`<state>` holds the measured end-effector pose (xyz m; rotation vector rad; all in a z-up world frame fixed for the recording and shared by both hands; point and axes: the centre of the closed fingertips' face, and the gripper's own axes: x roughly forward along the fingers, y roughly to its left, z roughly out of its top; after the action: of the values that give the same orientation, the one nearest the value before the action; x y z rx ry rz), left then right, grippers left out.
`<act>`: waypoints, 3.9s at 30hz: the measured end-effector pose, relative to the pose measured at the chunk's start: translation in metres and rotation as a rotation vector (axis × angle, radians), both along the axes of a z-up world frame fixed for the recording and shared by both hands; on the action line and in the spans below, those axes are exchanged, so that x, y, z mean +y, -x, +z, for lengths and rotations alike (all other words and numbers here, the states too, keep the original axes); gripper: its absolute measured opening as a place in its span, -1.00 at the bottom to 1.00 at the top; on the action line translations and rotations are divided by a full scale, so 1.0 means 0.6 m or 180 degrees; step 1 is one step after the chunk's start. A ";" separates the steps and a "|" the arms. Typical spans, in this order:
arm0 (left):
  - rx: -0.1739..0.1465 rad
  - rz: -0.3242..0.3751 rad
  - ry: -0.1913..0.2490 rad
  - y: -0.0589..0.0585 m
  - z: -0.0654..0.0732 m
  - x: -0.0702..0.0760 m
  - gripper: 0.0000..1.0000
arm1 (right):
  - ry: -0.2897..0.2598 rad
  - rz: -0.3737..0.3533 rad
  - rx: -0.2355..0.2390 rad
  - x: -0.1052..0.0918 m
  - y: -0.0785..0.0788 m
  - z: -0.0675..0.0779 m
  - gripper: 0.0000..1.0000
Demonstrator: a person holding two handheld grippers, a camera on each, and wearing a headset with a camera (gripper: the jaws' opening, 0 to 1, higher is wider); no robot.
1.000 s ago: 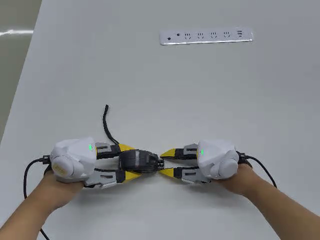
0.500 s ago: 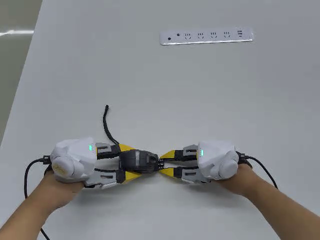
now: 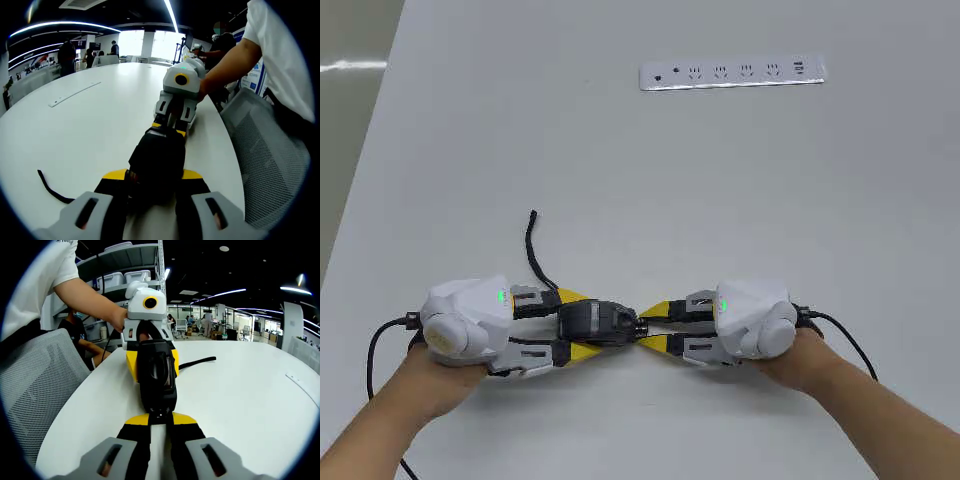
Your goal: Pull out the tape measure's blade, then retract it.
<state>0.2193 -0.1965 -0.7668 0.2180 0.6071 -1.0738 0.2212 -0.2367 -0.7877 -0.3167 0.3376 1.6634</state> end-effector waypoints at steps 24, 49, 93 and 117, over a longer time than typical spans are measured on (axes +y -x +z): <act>-0.0037 -0.0071 -0.0052 0.000 -0.001 0.001 -0.38 | -0.0005 0.0014 -0.0003 -0.005 -0.001 -0.001 -0.76; -0.0052 -0.0078 -0.0060 0.001 0.000 0.001 -0.39 | 0.0028 0.0016 0.0020 -0.036 -0.006 -0.003 -0.77; -0.0032 -0.0081 -0.0084 0.001 -0.001 -0.001 -0.38 | 0.0068 -0.0108 0.0076 -0.131 -0.019 0.004 -0.78; -0.0027 -0.0069 -0.0078 0.000 -0.002 -0.002 -0.38 | 0.0096 -0.0193 0.0100 -0.174 -0.028 0.003 -0.79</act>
<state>0.2195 -0.1979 -0.7678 0.2508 0.6118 -1.0862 0.2382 -0.3412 -0.7857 -0.3004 0.3925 1.6062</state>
